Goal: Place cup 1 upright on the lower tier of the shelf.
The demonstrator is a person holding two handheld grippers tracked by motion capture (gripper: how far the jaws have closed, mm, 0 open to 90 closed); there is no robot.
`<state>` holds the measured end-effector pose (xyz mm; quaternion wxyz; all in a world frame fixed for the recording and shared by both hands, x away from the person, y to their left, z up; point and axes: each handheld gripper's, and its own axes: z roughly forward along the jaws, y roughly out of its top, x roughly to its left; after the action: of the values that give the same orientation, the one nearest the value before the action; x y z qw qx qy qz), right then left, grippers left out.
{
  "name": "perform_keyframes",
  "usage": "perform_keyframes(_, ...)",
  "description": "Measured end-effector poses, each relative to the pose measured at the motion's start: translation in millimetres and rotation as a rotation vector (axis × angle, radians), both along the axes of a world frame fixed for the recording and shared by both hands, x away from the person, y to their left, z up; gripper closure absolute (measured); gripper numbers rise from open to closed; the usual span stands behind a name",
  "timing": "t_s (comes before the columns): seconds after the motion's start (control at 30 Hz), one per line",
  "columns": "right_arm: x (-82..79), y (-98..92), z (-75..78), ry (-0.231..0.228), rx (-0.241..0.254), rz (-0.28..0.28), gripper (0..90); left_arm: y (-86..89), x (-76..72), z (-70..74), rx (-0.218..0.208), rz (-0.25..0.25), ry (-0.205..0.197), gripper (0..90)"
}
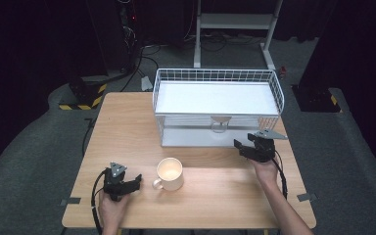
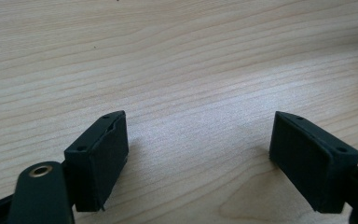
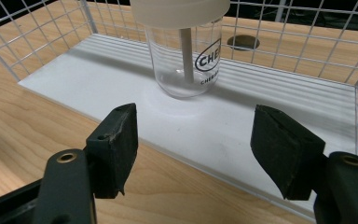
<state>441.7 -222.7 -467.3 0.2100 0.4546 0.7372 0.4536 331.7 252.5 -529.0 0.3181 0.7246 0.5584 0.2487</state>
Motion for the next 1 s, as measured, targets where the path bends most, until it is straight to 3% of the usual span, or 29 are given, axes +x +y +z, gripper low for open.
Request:
perform_keyframes(0.47,-16.1,-11.0,3.9,-0.021,0.004,0.012,32.4,0.0,0.0,0.0,0.0,0.0,0.0,19.6)
perform_keyframes(1.0,-36.8,-17.0,7.4,-0.016,0.027,0.034,32.8,0.0,0.0,0.0,0.0,0.0,0.0,19.6)
